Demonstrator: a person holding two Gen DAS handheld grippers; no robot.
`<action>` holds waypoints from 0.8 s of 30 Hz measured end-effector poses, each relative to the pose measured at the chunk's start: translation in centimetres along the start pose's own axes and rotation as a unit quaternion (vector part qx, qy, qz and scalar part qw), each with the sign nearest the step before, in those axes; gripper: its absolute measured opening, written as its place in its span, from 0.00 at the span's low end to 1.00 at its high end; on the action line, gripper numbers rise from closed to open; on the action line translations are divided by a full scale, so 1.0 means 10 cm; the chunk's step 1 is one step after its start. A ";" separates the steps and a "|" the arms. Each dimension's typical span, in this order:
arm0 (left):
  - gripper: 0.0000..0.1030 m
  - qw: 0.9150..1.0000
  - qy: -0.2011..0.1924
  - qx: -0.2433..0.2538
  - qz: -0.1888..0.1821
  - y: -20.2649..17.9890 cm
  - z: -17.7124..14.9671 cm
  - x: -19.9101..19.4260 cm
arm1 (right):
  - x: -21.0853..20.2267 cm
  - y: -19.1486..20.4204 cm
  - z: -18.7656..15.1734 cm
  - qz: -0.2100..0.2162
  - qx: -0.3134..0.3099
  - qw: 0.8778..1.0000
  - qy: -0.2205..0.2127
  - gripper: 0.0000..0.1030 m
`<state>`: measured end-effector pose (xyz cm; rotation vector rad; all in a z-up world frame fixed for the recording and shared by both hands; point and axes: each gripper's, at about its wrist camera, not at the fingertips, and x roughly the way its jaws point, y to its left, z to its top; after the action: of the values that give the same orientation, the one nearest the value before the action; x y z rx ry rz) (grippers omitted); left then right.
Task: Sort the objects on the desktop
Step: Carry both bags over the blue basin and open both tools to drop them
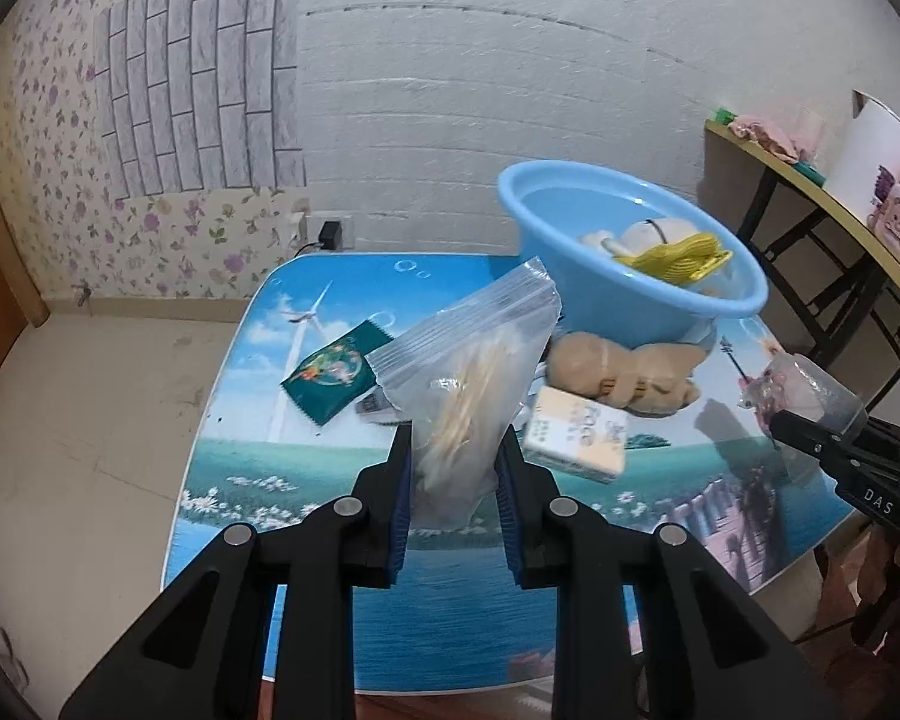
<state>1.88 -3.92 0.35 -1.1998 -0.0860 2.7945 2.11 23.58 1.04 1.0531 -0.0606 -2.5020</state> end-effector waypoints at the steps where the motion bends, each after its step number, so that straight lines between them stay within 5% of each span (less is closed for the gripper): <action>1: 0.23 1.000 -0.001 0.002 -0.001 -0.02 0.00 0.00 | -0.02 -0.01 0.01 0.005 0.003 1.000 0.000 0.17; 11: 0.23 1.000 -0.010 0.013 0.011 -0.12 0.10 0.05 | -0.06 0.08 0.12 0.019 -0.008 1.000 -0.019 0.17; 24: 0.23 0.999 -0.037 0.007 -0.023 -0.32 0.53 0.15 | -0.09 -0.02 0.51 0.021 0.002 0.997 -0.067 0.17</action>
<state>-2.78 -0.67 3.22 -1.0767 -0.0972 2.7951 -0.94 23.54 5.26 0.8739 -0.1265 -2.5319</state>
